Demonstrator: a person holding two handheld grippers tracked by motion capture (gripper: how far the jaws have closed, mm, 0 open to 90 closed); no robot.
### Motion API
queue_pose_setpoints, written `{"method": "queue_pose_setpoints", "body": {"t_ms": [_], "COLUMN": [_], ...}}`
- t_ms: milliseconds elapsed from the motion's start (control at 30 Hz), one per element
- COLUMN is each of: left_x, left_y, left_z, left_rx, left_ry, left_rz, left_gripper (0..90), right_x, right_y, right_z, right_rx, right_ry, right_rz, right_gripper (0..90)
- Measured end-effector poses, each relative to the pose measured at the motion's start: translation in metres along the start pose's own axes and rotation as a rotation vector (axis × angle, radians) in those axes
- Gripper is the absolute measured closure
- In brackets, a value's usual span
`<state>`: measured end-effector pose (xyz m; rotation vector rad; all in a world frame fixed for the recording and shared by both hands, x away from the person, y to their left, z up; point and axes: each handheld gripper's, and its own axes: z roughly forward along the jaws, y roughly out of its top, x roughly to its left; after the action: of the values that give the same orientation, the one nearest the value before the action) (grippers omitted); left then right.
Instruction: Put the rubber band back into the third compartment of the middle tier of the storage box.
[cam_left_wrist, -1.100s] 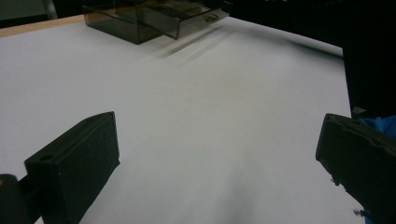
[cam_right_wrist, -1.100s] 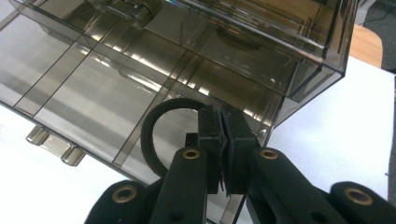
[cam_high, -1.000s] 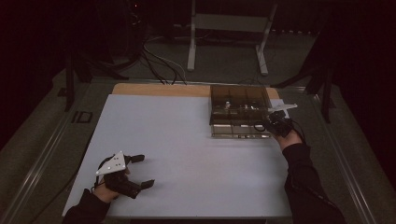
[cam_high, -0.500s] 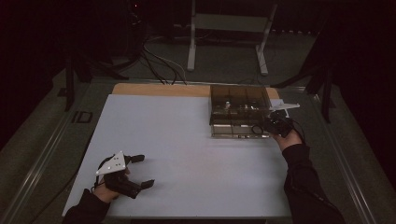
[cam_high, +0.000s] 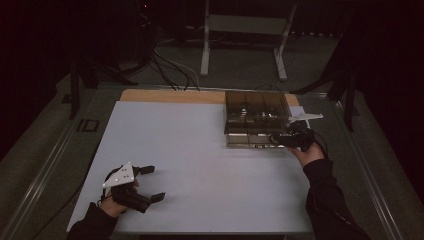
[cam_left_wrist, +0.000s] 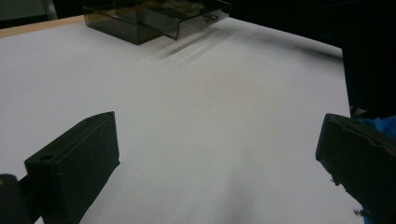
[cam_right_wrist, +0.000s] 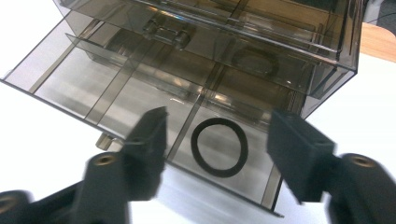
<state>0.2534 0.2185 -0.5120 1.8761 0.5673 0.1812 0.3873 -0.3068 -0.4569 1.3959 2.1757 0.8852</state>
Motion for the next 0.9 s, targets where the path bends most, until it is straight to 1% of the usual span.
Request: {"method": "queue_pose_setpoints", "body": {"t_ms": [67,100,133,200,233,267,333,400,433,500,633,667,733,767,900], "left_x": [0.000,0.000,0.000,0.000,0.000,0.000,0.000,0.000,0.000,0.000,0.000,0.000,0.000,0.000,0.000], "left_y": [0.000,0.000,0.000,0.000,0.000,0.000,0.000,0.000,0.000,0.000,0.000,0.000,0.000,0.000,0.000], "left_z": [0.000,0.000,0.000,0.000,0.000,0.000,0.000,0.000,0.000,0.000,-0.001,-0.001,-0.001,-0.001,-0.001], "left_rx": [0.002,0.003,0.004,0.001,0.001,0.002,0.001,0.000,0.001,0.002,-0.001,0.000,-0.001,-0.001,-0.003], "left_ry": [-0.001,0.000,0.000,-0.001,-0.001,-0.001,-0.002,-0.001,-0.002,-0.001,0.000,-0.003,-0.003,-0.003,-0.001], "left_rz": [0.000,0.001,0.002,0.001,0.001,0.001,0.000,0.001,0.001,0.001,0.000,-0.002,0.000,0.000,0.000], "left_gripper": [1.0,1.0,1.0,1.0,1.0,1.0,1.0,1.0,1.0,1.0,1.0,1.0,1.0,1.0,1.0], "right_x": [0.002,0.006,0.006,0.011,0.011,0.014,0.015,0.018,0.021,0.023,0.027,0.030,0.034,0.036,0.042], "right_y": [0.000,-0.002,-0.002,-0.004,-0.004,-0.005,-0.005,-0.006,-0.007,-0.009,-0.011,-0.013,-0.015,-0.016,-0.020], "right_z": [-0.001,-0.005,-0.005,-0.009,-0.009,-0.011,-0.012,-0.014,-0.014,-0.015,-0.016,-0.016,-0.014,-0.014,-0.012], "right_rx": [0.002,-0.003,-0.003,-0.009,-0.009,-0.016,-0.019,-0.018,-0.012,-0.010,-0.014,-0.009,-0.009,-0.012,-0.020], "right_ry": [0.002,0.009,0.009,0.002,0.002,-0.006,-0.009,-0.011,-0.023,-0.033,-0.039,-0.038,-0.050,-0.050,-0.066], "right_rz": [0.003,0.004,0.004,0.002,0.002,0.007,0.009,0.015,0.007,0.008,0.013,0.010,0.004,0.003,0.006], "right_gripper": [32.9,30.8,30.8,25.4,25.4,20.6,19.2,15.3,13.8,9.3,6.4,3.3,3.0,1.3,0.0]}}
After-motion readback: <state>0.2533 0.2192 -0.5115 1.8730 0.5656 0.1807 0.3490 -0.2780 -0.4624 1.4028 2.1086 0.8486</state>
